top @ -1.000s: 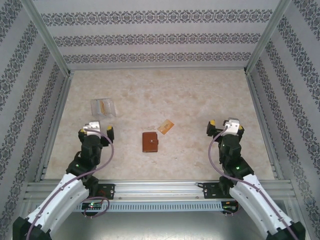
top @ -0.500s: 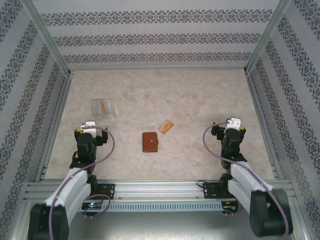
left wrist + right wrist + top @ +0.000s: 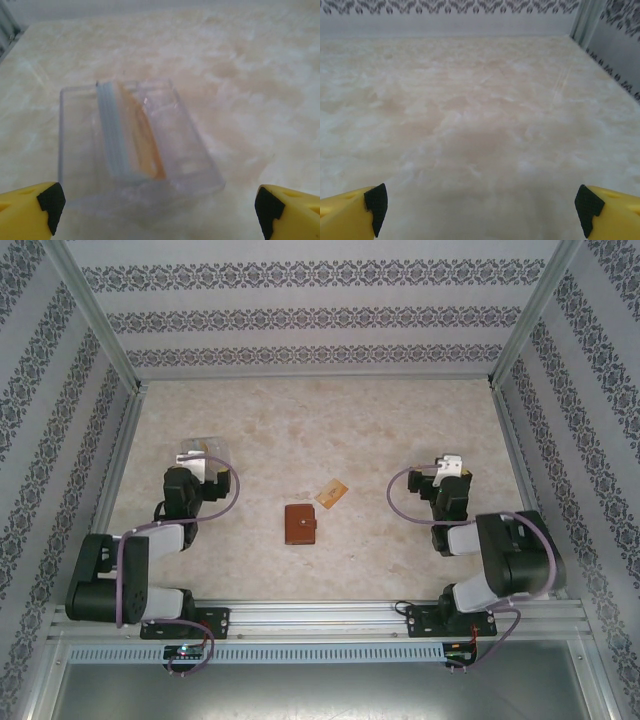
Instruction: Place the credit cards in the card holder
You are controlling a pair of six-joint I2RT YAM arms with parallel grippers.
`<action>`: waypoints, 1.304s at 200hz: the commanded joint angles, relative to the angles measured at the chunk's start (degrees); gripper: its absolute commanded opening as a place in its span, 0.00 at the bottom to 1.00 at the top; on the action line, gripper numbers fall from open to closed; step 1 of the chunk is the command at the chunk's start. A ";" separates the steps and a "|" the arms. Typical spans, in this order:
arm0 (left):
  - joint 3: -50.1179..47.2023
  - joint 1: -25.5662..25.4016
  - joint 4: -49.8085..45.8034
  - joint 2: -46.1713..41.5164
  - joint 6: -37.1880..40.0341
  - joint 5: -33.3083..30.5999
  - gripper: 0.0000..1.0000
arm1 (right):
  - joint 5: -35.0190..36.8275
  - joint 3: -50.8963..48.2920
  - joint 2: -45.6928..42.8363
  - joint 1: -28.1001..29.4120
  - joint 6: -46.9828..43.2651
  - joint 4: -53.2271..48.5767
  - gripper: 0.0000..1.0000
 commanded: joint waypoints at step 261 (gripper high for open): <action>3.78 0.01 7.34 10.66 -2.56 -0.13 0.99 | -2.18 7.82 -0.64 -0.22 -1.05 -6.84 0.98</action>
